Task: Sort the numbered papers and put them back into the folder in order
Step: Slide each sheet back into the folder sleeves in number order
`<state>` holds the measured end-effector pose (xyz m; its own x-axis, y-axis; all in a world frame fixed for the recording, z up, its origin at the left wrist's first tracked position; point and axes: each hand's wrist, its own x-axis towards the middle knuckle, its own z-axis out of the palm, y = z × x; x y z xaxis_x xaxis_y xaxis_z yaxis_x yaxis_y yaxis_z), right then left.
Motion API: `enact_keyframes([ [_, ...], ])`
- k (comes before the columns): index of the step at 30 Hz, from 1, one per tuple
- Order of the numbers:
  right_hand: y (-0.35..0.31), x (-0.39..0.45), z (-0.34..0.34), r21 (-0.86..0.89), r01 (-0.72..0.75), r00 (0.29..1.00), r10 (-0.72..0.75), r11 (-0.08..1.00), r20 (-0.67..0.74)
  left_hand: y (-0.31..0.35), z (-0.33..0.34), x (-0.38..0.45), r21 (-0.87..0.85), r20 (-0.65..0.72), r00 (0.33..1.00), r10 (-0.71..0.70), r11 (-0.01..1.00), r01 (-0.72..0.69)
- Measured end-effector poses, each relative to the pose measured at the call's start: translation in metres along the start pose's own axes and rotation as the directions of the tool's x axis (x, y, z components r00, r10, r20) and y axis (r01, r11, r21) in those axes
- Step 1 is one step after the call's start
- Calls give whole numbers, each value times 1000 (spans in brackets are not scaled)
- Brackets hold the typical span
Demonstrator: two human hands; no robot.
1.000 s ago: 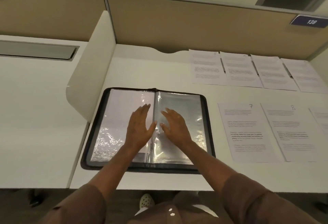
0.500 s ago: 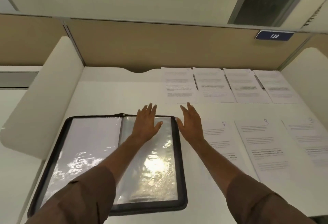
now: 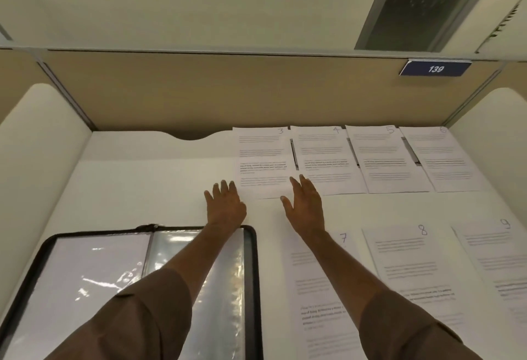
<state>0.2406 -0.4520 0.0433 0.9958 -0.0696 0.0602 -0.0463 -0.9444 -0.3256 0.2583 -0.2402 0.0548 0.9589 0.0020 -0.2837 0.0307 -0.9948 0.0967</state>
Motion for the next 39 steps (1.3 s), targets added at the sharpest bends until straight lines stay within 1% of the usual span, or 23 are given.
enact_keyframes([
  [2,8,15,5,1,-4,1000,4,1000,22,9,2,17,-39,21,1000,-3,999,4],
  [6,22,38,22,-3,15,998,-15,1000,61,25,7,42,-177,-12,1000,-5,984,3],
  [9,29,51,36,-20,50,998,-49,999,51,37,7,57,-242,-55,996,-68,969,53],
  [11,33,58,47,-41,73,996,-71,996,58,42,6,68,-300,-77,987,-141,947,112],
  [14,36,65,57,-89,86,995,-81,992,59,47,-1,83,-434,-56,959,-278,872,227],
  [16,36,66,61,-102,92,995,-88,990,42,48,-6,92,-506,-37,940,-338,818,274],
  [20,34,68,66,-55,77,997,-77,995,9,49,-11,110,-623,14,897,-441,698,353],
  [24,33,70,65,-18,65,998,-65,998,-3,39,-6,128,-714,131,861,-492,556,426],
  [25,33,70,64,-10,63,998,-63,998,0,36,-5,131,-724,139,859,-493,541,428],
  [28,35,71,65,16,58,998,-59,998,4,28,2,135,-725,127,868,-479,553,411],
  [30,35,70,65,49,57,998,-56,997,-8,29,2,130,-750,60,880,-472,561,352],
  [32,34,70,64,119,51,998,-48,992,-30,29,3,126,-789,-23,894,-447,558,259],
  [35,33,71,57,276,1,1000,6,961,-24,22,3,117,-864,-42,906,-422,471,179],
  [37,32,73,51,368,-41,999,49,929,-13,13,4,112,-917,-23,908,-418,371,148],
  [39,29,76,44,463,-98,994,105,881,10,7,1,104,-965,5,920,-391,241,107],
])
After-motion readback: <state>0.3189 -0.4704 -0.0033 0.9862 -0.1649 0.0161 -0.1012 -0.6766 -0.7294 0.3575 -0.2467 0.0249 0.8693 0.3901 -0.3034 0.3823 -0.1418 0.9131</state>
